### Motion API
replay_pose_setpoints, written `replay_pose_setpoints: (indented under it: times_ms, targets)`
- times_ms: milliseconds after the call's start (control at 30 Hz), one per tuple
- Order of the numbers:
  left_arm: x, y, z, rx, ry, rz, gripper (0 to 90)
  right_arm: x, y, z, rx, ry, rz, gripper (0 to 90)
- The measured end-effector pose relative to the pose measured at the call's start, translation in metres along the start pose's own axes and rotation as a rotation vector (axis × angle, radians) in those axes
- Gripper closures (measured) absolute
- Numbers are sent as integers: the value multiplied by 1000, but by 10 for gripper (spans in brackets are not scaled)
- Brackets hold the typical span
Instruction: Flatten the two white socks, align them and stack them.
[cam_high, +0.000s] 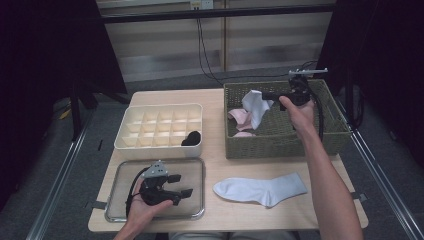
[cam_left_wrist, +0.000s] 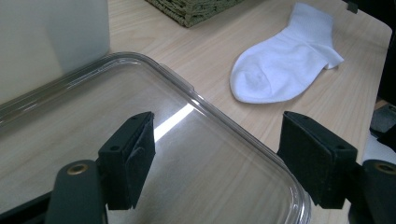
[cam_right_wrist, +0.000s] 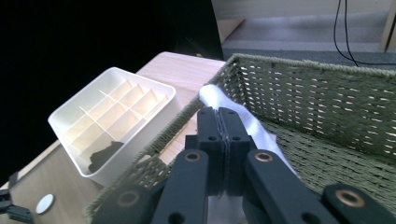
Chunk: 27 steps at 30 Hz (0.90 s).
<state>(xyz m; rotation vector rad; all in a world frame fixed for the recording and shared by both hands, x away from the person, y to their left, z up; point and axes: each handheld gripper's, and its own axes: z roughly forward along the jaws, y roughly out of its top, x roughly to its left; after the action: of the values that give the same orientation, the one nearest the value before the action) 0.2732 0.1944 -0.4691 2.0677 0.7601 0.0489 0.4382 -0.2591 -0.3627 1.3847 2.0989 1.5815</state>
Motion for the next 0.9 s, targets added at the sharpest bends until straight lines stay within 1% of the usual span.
replay_pose_setpoints:
  times_ms: [100, 333, 600, 633, 800, 900]
  targets:
    - [0, 0, 0, -2, -2, -1, 268, 2, 0, -4, -14, 10, 6, 890]
    - [0, 0, 0, -10, -5, -2, 260, 8, 3, -12, -35, 29, 3, 890]
    - [1, 0, 0, -13, -4, -3, 258, 18, 7, -18, -54, 46, -13, 890]
    - [1, 0, 0, -14, -6, -4, 258, 19, 8, -19, -61, 47, -22, 890]
    - [1, 1, 0, -19, -3, -4, 258, 24, 13, -24, -73, 51, -34, 890]
    - [1, 1, 0, -21, -4, -1, 257, 27, 14, -28, -84, 54, -35, 890]
